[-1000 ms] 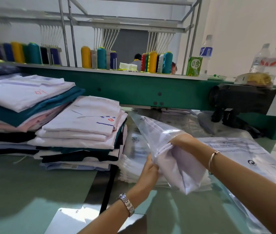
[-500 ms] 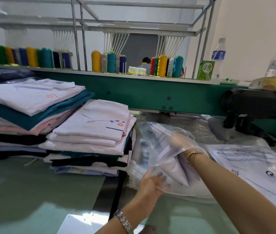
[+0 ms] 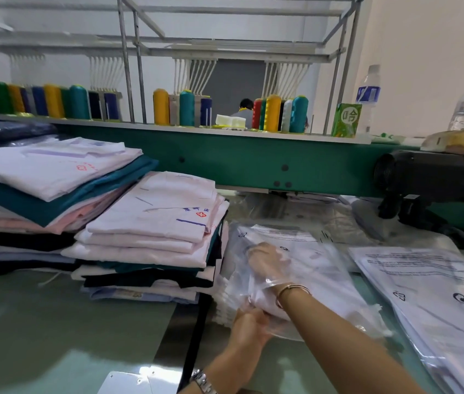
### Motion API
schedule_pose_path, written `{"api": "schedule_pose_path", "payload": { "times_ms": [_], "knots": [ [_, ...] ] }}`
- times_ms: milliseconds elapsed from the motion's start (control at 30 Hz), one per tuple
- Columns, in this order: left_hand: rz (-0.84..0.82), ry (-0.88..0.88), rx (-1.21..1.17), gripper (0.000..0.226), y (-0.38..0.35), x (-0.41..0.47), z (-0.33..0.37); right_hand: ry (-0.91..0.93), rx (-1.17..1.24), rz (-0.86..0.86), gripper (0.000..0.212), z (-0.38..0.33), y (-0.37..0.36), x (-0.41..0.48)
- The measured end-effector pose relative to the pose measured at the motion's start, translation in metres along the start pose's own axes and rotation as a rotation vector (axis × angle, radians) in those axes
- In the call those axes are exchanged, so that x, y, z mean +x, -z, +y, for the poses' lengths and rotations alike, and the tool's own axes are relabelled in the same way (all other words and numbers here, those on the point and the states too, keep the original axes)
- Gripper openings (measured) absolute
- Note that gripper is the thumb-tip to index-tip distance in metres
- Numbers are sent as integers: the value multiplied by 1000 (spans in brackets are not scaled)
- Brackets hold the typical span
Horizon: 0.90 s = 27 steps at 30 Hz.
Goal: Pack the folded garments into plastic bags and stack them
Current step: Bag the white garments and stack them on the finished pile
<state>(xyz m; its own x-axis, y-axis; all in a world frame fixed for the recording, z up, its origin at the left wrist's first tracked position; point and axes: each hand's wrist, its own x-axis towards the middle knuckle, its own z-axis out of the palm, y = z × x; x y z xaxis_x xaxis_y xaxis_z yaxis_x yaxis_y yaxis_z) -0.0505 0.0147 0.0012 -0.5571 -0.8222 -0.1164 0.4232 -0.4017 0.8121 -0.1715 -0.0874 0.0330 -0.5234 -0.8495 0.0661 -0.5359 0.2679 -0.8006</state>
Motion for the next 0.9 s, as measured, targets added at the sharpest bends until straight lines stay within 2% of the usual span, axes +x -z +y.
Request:
{"api": "schedule_pose_path", "payload": {
  "times_ms": [67, 133, 200, 267, 333, 467, 567, 667, 733, 833, 900],
  "knots": [
    [13, 3, 34, 45, 3, 2, -4, -48, -105, 41, 29, 2, -10, 4],
    [28, -7, 19, 38, 6, 2, -4, -33, -171, 119, 21, 1, -19, 4],
    [48, -1, 27, 33, 7, 4, -5, 88, -270, 107, 16, 3, -16, 0],
    [38, 22, 53, 29, 7, 3, -6, 225, -469, 5, 15, 7, -14, -5],
    [51, 49, 34, 27, 8, 2, -6, 262, -526, -124, 26, 11, -6, -16],
    [96, 58, -6, 32, 7, 4, -8, 308, -677, -234, 34, 15, 15, -44],
    [95, 75, -9, 33, 7, 3, -8, 374, -600, -285, 48, 28, 36, -77],
    [64, 31, 7, 35, 8, 2, -11, 582, -782, -327, 76, 53, 45, -92],
    [33, 7, 25, 40, 11, 2, -14, 661, -838, -328, 82, 66, 44, -89],
    [43, 12, 11, 41, 13, 4, -15, 536, -704, -314, 81, 71, 35, -81],
    [48, 33, -10, 41, 14, 5, -16, 378, -545, -364, 50, 66, 30, -74]
  ]
}}
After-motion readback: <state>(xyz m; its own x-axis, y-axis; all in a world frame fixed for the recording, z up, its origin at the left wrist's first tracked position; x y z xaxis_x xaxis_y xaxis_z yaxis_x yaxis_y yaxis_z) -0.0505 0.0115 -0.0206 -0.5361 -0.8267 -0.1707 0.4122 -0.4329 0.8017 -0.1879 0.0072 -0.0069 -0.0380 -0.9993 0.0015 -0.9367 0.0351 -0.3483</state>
